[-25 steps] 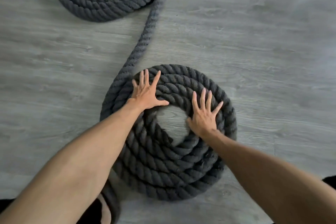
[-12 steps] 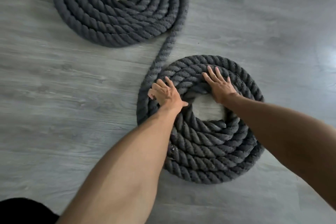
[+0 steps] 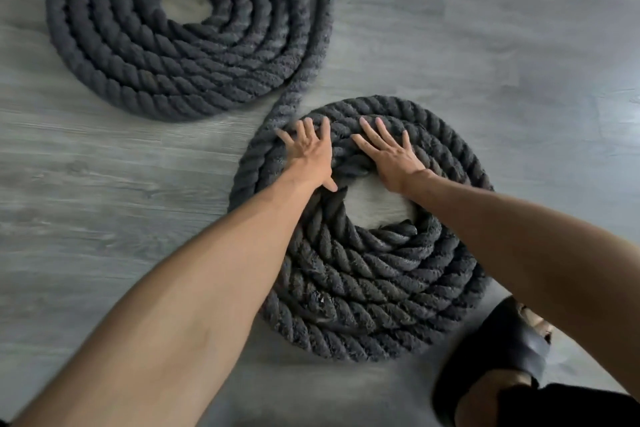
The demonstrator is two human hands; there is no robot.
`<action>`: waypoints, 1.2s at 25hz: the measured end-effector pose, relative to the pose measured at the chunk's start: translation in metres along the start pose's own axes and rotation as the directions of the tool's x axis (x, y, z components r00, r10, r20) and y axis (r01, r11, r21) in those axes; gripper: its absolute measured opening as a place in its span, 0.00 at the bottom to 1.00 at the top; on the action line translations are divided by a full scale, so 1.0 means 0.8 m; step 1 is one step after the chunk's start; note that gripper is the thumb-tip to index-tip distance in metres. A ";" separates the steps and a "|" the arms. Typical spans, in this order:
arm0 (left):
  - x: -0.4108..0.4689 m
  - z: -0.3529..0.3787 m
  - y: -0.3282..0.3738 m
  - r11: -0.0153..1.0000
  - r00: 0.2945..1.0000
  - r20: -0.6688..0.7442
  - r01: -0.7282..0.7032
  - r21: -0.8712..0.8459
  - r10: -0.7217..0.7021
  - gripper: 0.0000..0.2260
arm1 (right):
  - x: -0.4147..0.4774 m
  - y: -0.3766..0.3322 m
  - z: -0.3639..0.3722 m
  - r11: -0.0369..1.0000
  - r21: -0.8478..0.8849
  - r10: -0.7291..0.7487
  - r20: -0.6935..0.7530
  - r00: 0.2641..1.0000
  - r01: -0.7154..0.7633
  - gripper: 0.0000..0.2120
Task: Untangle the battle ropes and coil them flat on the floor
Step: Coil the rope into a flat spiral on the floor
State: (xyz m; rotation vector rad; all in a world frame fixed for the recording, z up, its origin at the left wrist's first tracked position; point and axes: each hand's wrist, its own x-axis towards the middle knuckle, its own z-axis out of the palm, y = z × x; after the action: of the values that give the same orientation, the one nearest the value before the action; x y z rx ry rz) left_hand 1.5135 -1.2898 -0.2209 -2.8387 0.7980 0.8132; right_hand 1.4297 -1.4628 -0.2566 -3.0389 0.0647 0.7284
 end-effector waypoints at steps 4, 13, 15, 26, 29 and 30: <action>0.049 -0.001 0.010 0.987 0.998 0.001 -0.066 -0.145 0.067 0.64 | 0.018 0.009 -0.021 0.999 -0.047 0.000 -0.044 0.999 -0.002 0.44; 0.051 0.013 0.012 0.987 0.999 -0.046 0.013 -0.160 -0.021 0.67 | -0.051 0.012 0.061 0.612 0.446 0.675 0.136 0.725 -0.653 0.51; 0.048 0.019 0.016 0.979 0.995 -0.053 0.073 -0.189 -0.084 0.67 | -0.044 0.033 0.059 0.703 0.383 0.624 0.074 0.778 -0.599 0.52; 0.072 -0.009 0.078 0.902 0.913 -0.078 0.377 -0.208 -0.400 0.67 | 0.055 0.194 -0.004 0.936 0.227 0.288 -0.058 0.956 -0.268 0.50; 0.090 -0.020 0.108 0.859 0.876 -0.014 0.470 -0.202 -0.483 0.68 | 0.089 0.234 -0.018 0.966 0.169 0.212 -0.105 0.972 -0.193 0.49; 0.096 -0.025 0.119 0.844 0.862 0.006 0.498 -0.201 -0.507 0.68 | 0.101 0.248 -0.022 0.973 0.156 0.189 -0.122 0.974 -0.169 0.49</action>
State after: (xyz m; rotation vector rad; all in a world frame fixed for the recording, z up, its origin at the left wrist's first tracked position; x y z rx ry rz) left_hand 1.5301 -1.4117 -0.2373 -3.0205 -0.0547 0.7721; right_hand 1.5011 -1.6641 -0.2788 -2.9639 0.3813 0.4964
